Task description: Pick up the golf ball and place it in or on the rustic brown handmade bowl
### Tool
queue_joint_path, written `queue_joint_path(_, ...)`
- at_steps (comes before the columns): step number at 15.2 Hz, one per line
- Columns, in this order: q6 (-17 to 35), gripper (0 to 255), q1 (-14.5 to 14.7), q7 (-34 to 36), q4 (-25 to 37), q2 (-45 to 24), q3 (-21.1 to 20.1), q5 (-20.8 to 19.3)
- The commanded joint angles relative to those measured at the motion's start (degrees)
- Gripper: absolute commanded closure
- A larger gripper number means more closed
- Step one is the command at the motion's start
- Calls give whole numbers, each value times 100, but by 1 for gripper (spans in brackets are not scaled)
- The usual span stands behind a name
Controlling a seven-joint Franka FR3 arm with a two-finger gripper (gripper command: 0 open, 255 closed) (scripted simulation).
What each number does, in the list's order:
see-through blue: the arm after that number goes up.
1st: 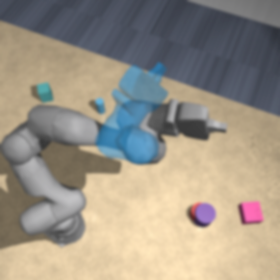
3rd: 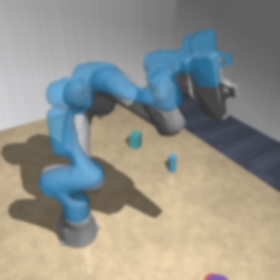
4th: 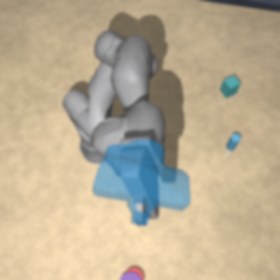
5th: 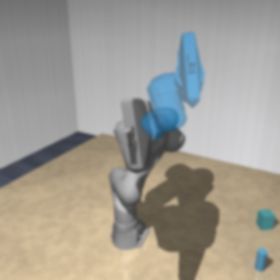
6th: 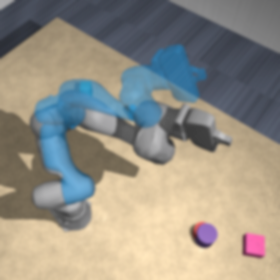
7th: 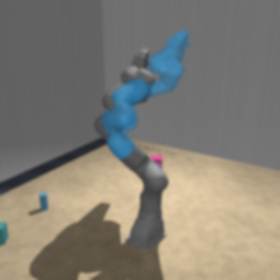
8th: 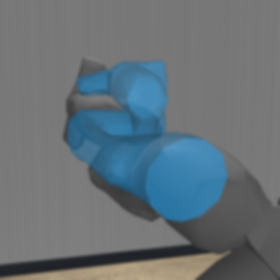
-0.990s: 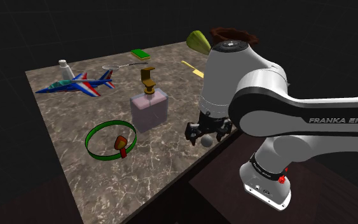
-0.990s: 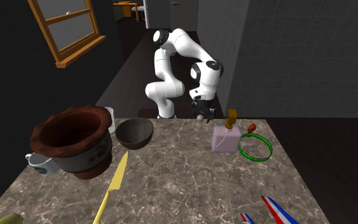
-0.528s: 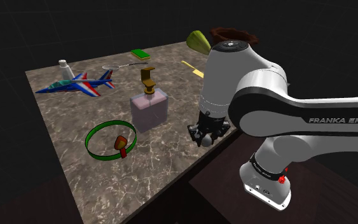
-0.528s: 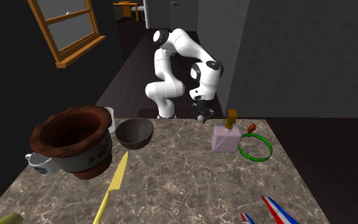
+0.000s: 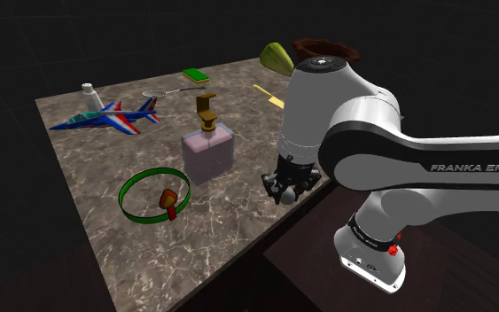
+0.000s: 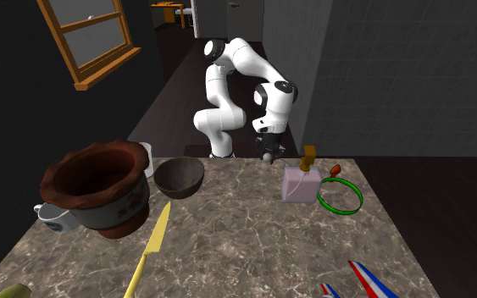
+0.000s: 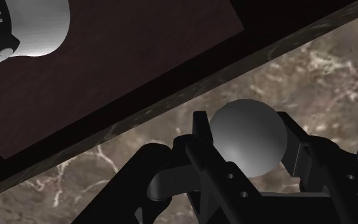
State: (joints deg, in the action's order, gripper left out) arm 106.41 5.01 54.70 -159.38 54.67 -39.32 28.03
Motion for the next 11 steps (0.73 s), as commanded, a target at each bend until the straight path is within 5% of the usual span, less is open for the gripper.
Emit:
queue_joint_path(1, -90, 255, -8, 0, 48, 19, 41, -39)
queue_joint_path(11, -876, 255, -112, -2, 682, 175, 457, -405)
